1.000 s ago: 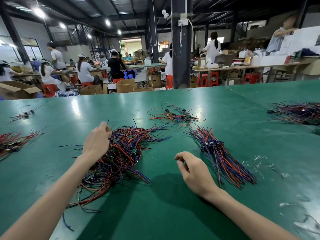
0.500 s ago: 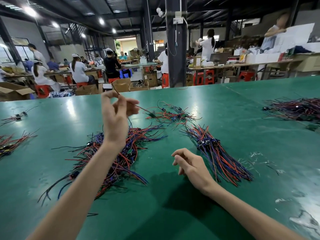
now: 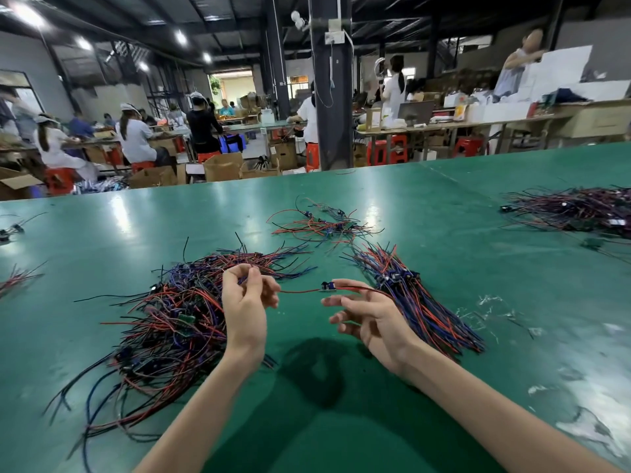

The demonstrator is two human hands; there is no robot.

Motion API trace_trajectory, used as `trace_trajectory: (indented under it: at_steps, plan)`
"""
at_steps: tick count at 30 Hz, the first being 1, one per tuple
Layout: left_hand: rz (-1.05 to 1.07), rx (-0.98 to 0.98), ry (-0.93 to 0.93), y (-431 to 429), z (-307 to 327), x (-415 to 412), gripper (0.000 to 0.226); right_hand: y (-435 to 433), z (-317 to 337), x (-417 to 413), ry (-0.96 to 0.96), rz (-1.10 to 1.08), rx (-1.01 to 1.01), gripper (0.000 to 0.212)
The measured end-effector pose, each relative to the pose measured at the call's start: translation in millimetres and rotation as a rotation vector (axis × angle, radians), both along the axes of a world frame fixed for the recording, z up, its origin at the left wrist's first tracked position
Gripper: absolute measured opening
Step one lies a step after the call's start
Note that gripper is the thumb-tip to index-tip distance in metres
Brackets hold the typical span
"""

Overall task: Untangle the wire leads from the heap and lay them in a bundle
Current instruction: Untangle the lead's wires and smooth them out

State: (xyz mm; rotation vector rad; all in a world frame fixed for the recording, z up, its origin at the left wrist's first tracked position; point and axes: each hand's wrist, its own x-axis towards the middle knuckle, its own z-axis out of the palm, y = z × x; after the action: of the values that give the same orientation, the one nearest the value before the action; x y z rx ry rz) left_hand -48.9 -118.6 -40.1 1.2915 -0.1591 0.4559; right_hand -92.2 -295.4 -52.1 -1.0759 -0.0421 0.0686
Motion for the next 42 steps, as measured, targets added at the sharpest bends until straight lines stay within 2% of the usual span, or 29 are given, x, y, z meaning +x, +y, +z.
trace_trajectory:
  at_steps: [3, 7, 9, 11, 13, 15, 21, 23, 25, 27, 30, 32, 35, 38, 42]
  plan:
    - [0.064, 0.010, 0.020, 6, 3, 2, 0.012, 1, 2, -1, -0.009, 0.055, 0.039, 0.031]
    - [0.156, 0.117, 0.055, 6, 3, 3, 0.020, 2, 2, 1, -0.030, 0.026, 0.031, 0.019]
    - [0.265, 0.314, -0.004, 3, 3, -3, 0.036, 2, 2, 0, -0.046, 0.021, 0.038, 0.018]
    - [0.286, 0.631, -0.207, 1, 0, -9, 0.039, 2, 2, 0, -0.062, 0.011, 0.042, 0.018]
    - [0.143, 0.937, -0.344, -3, -2, -16, 0.031, 2, 4, -1, -0.075, -0.006, 0.047, 0.018]
    - [-0.036, 1.058, -0.369, -8, -4, -21, 0.026, 1, 5, -2, -0.084, -0.019, 0.059, 0.018]
    - [-0.201, 0.906, -0.203, -17, 9, -15, 0.017, -1, 9, 0, -0.083, -0.069, 0.103, 0.019]
    - [-0.146, 0.890, -0.156, -20, 23, 2, 0.014, 1, 7, 3, -0.067, -0.114, 0.059, 0.016]
    - [-0.019, 0.906, -0.104, -29, 42, 32, 0.018, 3, 3, 3, -0.073, -0.168, -0.119, 0.013]
    - [0.062, 0.884, -0.048, -42, 62, 71, 0.029, 3, 0, 1, -0.109, -0.180, -0.278, 0.014]
    - [0.012, 0.846, 0.102, -59, 78, 120, 0.069, 1, -8, -3, -0.154, -0.157, -0.468, 0.018]
    - [-0.023, 0.879, 0.221, -59, 73, 140, 0.081, 0, -14, -4, -0.225, -0.173, -0.690, 0.021]
    - [-0.041, 0.934, 0.282, -38, 58, 150, 0.065, 4, -21, -1, -0.357, -0.167, -0.926, 0.026]
    - [0.112, 1.048, 0.233, 2, 55, 148, 0.047, 7, -22, 3, -0.414, -0.159, -0.986, 0.026]
    - [0.249, 1.112, 0.269, 69, 63, 142, 0.038, 6, -24, 2, -0.433, -0.178, -1.012, 0.024]
